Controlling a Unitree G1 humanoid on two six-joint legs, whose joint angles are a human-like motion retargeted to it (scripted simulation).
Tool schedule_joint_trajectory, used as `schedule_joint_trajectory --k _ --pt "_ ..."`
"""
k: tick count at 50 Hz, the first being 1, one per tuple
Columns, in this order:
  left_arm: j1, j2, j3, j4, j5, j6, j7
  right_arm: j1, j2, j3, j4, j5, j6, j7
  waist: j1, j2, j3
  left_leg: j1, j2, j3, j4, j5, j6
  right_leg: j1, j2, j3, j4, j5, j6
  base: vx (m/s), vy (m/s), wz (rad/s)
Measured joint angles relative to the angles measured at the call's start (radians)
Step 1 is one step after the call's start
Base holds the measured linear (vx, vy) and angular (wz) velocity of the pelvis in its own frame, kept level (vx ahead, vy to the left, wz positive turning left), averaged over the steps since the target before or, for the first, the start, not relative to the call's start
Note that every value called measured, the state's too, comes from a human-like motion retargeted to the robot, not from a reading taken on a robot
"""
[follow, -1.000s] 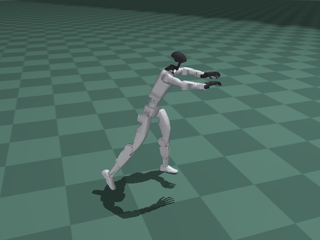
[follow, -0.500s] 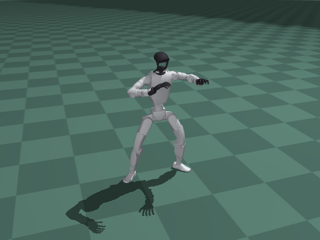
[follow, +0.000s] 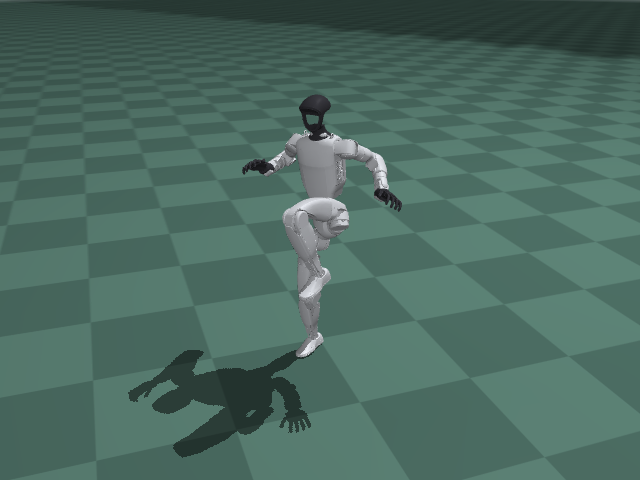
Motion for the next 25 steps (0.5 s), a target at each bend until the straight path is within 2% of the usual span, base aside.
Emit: schedule_joint_trajectory --k 2,4,8,10,12,14,16,19,20,23,25 --pt "-0.026 0.066 -0.049 0.02 0.014 0.009 0.011 -0.013 -0.002 0.03 0.013 0.027 0.008 -0.026 0.021 -0.001 0.0 -0.023 -0.007 -0.056 0.004 -0.032 0.034 0.007 -0.003 0.04 0.004 -0.015 0.004 0.24 0.01 -1.65" --pt "-0.096 0.142 -0.091 0.046 0.032 0.005 0.018 -0.087 0.002 0.07 0.037 0.03 0.003 -0.049 0.025 0.016 0.0 0.008 -0.044 -0.093 0.013 -0.001 0.036 0.035 0.013 0.063 0.002 -0.035 -0.003 0.22 0.02 -1.37" --pt "-0.321 0.293 -0.138 0.095 0.043 -0.005 -0.048 -0.345 0.041 0.129 0.104 -0.034 0.003 -0.003 0.0 0.056 -0.005 0.234 -0.079 -0.067 -0.005 0.077 0.038 0.112 0.085 0.079 -0.029 -0.06 -0.053 0.23 -0.05 -0.84" --pt "-0.438 0.351 -0.136 0.098 0.04 -0.017 -0.12 -0.47 0.087 0.154 0.135 -0.06 -0.001 0.026 -0.035 0.084 -0.034 0.389 -0.083 -0.017 -0.054 0.11 0.04 0.155 0.131 0.073 -0.075 -0.06 -0.088 0.26 -0.03 -0.32" --pt "-0.534 0.402 -0.151 0.077 -0.046 -0.026 -0.19 -0.541 0.16 0.18 0.163 -0.061 0.008 0.035 -0.07 0.113 -0.12 0.519 -0.082 0.033 -0.135 0.149 0.041 0.172 0.186 0.061 -0.135 -0.046 -0.119 0.3 0.02 0.12" --pt "-0.618 0.39 -0.166 0.022 -0.257 -0.052 -0.293 -0.589 0.242 0.213 0.18 -0.076 0.024 0.041 -0.11 0.174 -0.19 0.664 -0.088 0.062 -0.251 0.194 0.023 0.213 0.257 0.05 -0.198 -0.008 -0.142 0.28 0.1 0.25" --pt "-0.688 0.333 -0.182 -0.066 -0.552 -0.072 -0.406 -0.626 0.318 0.247 0.191 -0.109 0.047 0.067 -0.136 0.24 -0.237 0.817 -0.115 0.076 -0.401 0.221 -0.004 0.263 0.324 0.04 -0.247 0.028 -0.152 0.27 0.18 0.42" --pt "-0.79 0.216 -0.234 -0.212 -0.994 -0.08 -0.536 -0.718 0.362 0.273 0.204 -0.115 0.08 0.096 -0.14 0.247 -0.322 0.919 -0.214 0.066 -0.683 0.21 0.003 0.232 0.381 0.0 -0.235 -0.012 -0.162 0.27 0.18 1.1" --pt "-0.816 0.167 -0.259 -0.26 -1.121 -0.084 -0.579 -0.757 0.361 0.28 0.208 -0.121 0.09 0.098 -0.135 0.236 -0.348 0.938 -0.256 0.054 -0.793 0.192 0.012 0.216 0.39 -0.019 -0.233 -0.029 -0.164 0.23 0.16 1.43" --pt "-0.82 -0.022 -0.303 -0.388 -1.542 -0.06 -0.75 -0.944 0.262 0.291 0.261 -0.188 0.14 0.072 -0.079 0.223 -0.354 1.022 -0.398 -0.053 -1.206 0.192 0.009 0.202 0.418 -0.069 -0.249 -0.052 -0.143 0.2 0.14 1.19" --pt "-0.755 -0.111 -0.303 -0.44 -1.674 -0.011 -0.842 -1.069 0.149 0.288 0.308 -0.224 0.173 0.051 -0.007 0.24 -0.336 1.111 -0.452 -0.156 -1.499 0.219 -0.008 0.197 0.461 -0.074 -0.259 -0.061 -0.125 0.17 0.15 0.48"
